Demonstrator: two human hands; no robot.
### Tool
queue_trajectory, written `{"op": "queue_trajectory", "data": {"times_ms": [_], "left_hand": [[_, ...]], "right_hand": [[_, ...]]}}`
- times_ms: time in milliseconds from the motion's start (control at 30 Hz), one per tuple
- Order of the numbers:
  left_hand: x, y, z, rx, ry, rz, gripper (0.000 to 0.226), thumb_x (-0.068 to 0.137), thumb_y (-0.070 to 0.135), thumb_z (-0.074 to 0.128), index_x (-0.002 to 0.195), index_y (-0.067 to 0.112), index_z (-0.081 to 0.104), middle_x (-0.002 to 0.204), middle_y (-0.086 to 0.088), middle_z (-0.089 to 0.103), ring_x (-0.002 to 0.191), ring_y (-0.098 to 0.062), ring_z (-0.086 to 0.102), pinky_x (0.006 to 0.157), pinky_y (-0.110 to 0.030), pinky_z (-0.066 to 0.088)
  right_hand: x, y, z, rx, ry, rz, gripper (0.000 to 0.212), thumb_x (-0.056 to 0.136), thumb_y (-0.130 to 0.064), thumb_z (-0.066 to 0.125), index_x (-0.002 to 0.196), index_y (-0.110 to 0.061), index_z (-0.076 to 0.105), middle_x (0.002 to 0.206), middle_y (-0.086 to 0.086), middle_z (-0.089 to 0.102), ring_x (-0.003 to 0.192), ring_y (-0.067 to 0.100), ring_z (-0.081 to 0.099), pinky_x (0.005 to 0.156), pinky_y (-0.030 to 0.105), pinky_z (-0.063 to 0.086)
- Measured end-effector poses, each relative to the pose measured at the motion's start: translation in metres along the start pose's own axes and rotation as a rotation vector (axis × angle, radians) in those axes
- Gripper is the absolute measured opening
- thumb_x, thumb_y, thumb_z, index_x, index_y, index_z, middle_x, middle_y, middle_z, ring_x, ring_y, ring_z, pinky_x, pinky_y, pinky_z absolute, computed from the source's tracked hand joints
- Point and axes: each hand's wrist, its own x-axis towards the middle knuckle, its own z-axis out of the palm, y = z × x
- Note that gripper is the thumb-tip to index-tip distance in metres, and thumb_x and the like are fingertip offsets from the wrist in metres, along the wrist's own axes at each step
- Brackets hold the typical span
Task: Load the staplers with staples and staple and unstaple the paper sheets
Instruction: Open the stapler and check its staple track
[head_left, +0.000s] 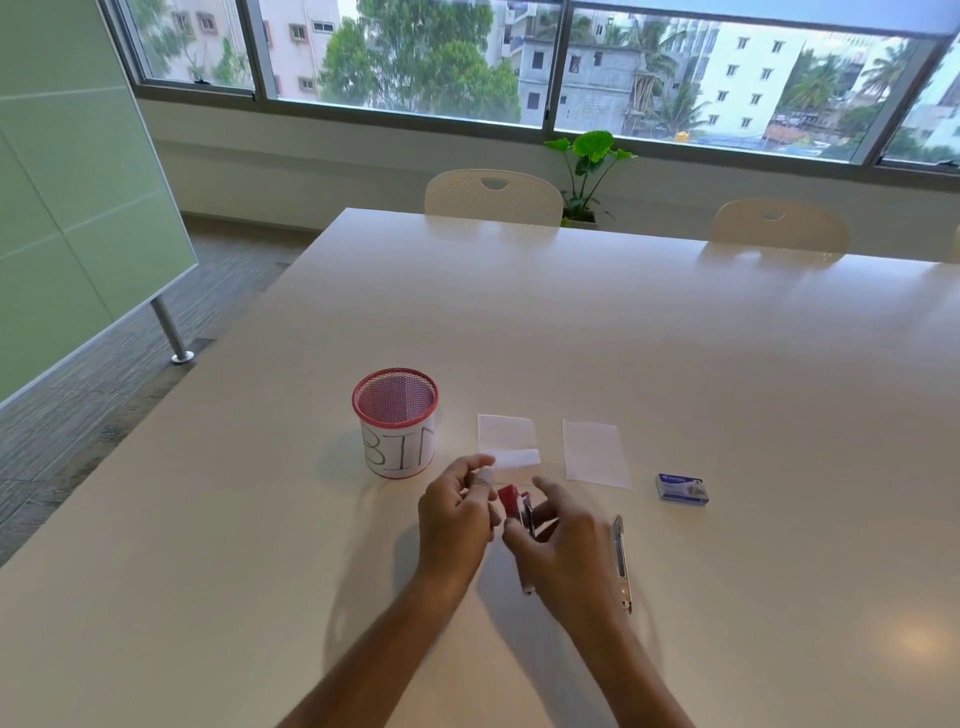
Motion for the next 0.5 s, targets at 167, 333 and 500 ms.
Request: {"op": "queue_trajectory", "data": {"times_ms": [167,333,500], "left_hand": [[-0.001,0.003,-0.001,-0.105,-0.181,-0.136,0.031,0.097,0.039,0.045,0.1,0.022,0.071,0.082,-0.006,0.074,0.071,-0.022,0.07,0.057,-0.027,0.057],[-0.004,0.007,-0.001,-0.117,-0.212,-0.152,0.041,0.097,0.042,0.045,0.091,0.015,0.075,0.08,-0.007,0.076,0.076,-0.022,0.073,0.069,-0.033,0.059],[-0.011,0.002,0.004,-0.018,-0.137,0.038,0.04,0.097,0.033,0.048,0.063,0.022,0.067,0.052,0.008,0.066,0.053,-0.008,0.065,0.054,-0.018,0.052]], "right_hand": [[0.003,-0.003,0.001,0.399,-0.064,0.07,0.046,0.081,-0.019,0.068,0.127,-0.022,0.059,0.073,-0.004,0.071,0.065,0.011,0.069,0.064,0.03,0.059],[0.0,-0.014,0.005,0.17,-0.002,-0.058,0.047,0.092,-0.025,0.048,0.139,-0.028,0.044,0.063,-0.01,0.062,0.062,0.001,0.063,0.056,0.008,0.044],[-0.001,-0.021,0.007,-0.254,0.046,-0.207,0.049,0.1,-0.04,0.026,0.146,-0.021,0.027,0.07,0.005,0.067,0.056,0.021,0.063,0.057,0.038,0.052]]}}
